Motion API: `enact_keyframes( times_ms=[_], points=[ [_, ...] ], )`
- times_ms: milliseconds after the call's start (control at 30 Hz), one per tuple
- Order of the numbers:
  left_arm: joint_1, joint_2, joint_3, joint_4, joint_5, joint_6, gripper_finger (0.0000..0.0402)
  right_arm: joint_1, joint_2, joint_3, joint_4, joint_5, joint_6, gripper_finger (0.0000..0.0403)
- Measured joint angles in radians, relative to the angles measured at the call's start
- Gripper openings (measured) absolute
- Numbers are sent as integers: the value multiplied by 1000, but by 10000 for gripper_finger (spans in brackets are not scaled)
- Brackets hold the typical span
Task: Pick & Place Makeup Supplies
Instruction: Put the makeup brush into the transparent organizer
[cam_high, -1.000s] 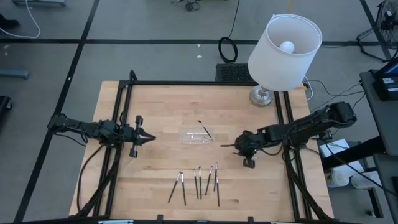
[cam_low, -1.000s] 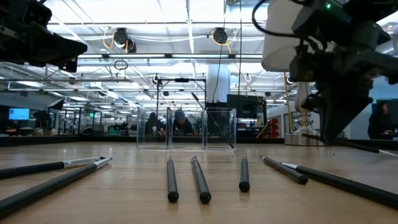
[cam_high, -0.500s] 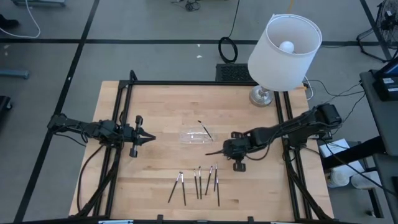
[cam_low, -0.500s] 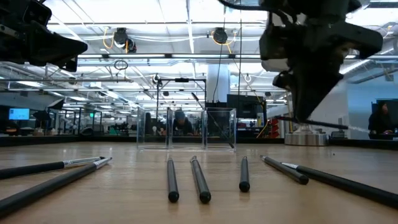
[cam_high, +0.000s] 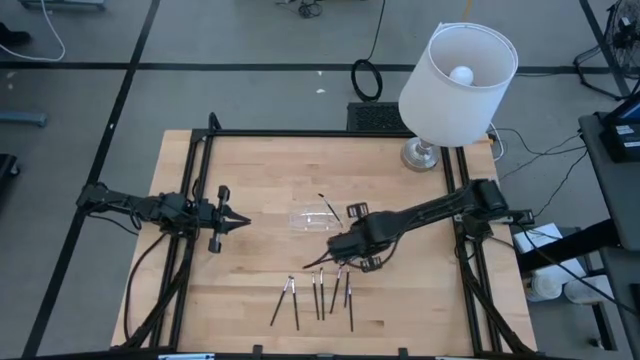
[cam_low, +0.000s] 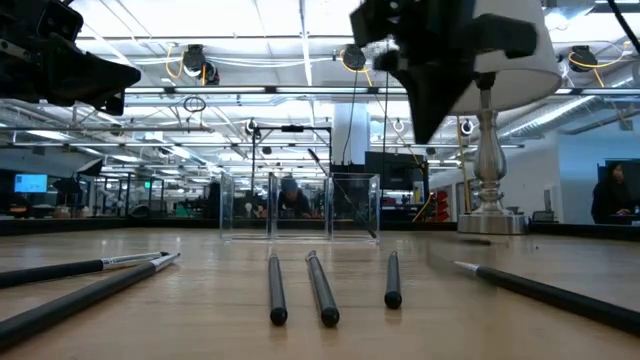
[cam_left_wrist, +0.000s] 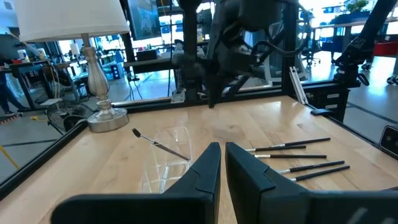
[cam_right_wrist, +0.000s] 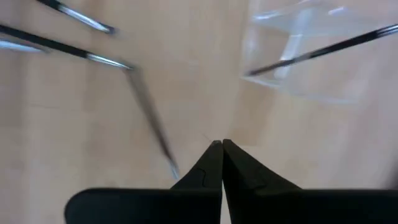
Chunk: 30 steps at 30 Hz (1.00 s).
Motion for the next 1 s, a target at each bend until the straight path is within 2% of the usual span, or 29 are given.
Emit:
enact_keyframes(
  times_ms=[67, 133, 233, 367, 500, 667, 833, 1000],
  points=[
    [0, 0, 0, 0, 0, 0, 31, 0, 37, 79, -59, 71, -28, 3],
    [0, 0, 0, 0, 0, 0, 31, -7, 68, 146, -107, 100, -40, 3],
    [0, 0, 0, 0, 0, 0, 31, -17, 84, 176, -136, 54, -9, 2],
    [0, 0, 0, 0, 0, 0, 31, -12, 81, 116, -127, -6, 110, 1],
    [0, 0, 0, 0, 0, 0, 31, 41, 34, -14, -120, -36, 176, 1],
    [0, 0, 0, 0, -1, 0, 31, 87, -68, -260, 15, -65, 272, 1],
    [0, 0, 0, 0, 0, 0, 31, 59, -197, -482, 271, -190, 285, 22],
    [0, 0, 0, 0, -1, 0, 31, 2, -256, -612, 390, -254, 269, 64]
  ],
)
